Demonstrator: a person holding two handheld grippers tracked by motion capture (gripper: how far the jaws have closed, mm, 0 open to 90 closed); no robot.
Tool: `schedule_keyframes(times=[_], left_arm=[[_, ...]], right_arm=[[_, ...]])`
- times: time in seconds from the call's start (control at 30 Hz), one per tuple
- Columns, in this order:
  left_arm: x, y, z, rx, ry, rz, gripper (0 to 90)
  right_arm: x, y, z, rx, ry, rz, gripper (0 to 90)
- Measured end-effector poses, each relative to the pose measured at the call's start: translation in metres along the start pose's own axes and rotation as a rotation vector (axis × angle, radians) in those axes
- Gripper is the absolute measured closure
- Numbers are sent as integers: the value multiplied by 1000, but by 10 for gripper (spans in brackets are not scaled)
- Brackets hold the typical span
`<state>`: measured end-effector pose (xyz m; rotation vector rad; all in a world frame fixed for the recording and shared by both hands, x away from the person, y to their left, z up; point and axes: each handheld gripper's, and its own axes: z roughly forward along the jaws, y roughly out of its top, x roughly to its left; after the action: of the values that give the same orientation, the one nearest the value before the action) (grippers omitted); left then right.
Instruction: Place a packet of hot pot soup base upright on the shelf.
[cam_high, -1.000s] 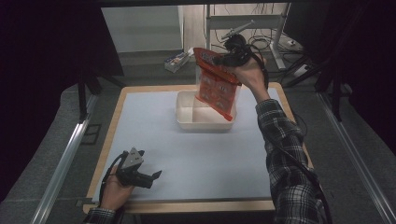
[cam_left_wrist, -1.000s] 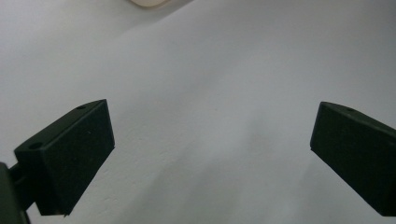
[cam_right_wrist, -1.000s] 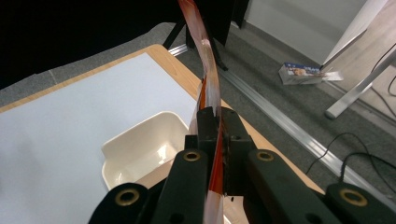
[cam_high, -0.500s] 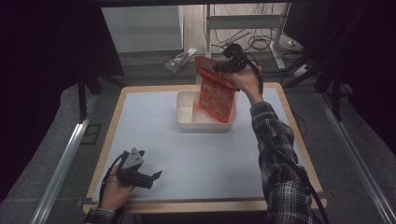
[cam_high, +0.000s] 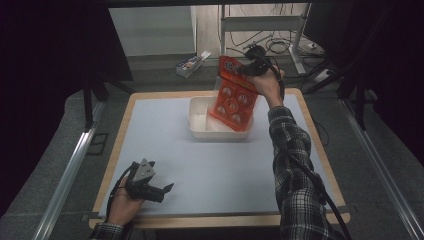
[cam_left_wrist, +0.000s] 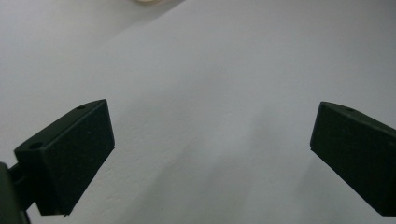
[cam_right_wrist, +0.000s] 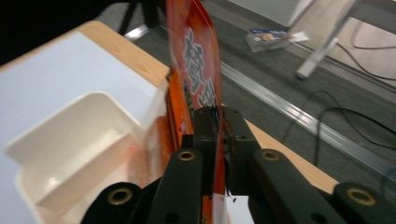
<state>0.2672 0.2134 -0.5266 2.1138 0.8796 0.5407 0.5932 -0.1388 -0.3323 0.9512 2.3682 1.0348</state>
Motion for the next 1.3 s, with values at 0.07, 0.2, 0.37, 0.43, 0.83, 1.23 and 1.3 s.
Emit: schedule_keyframes(times=[0.07, 0.2, 0.37, 0.43, 0.83, 1.23, 1.3], left_arm=[[0, 0, 0, 1, 2, 4, 0], [0, 0, 0, -2, 3, 4, 0], [-1, 0, 0, 3, 4, 6, 0], [-1, 0, 0, 5, 4, 8, 0], [-1, 1, 0, 5, 5, 16, 0], [-2, 4, -1, 3, -40, -29, 3], [-2, 4, 0, 6, -37, -25, 5]], right_arm=[[-5, -2, 0, 6, -27, 9, 805], [-11, -4, -2, 16, -55, 35, 703], [-13, -4, -6, 18, -98, 23, 470], [-15, -5, -9, 12, -91, 33, 376], [-12, -10, -18, -47, -22, 34, 63], [1, -10, -38, -94, -7, -20, 34], [3, -11, -43, -103, -6, -29, 34]])
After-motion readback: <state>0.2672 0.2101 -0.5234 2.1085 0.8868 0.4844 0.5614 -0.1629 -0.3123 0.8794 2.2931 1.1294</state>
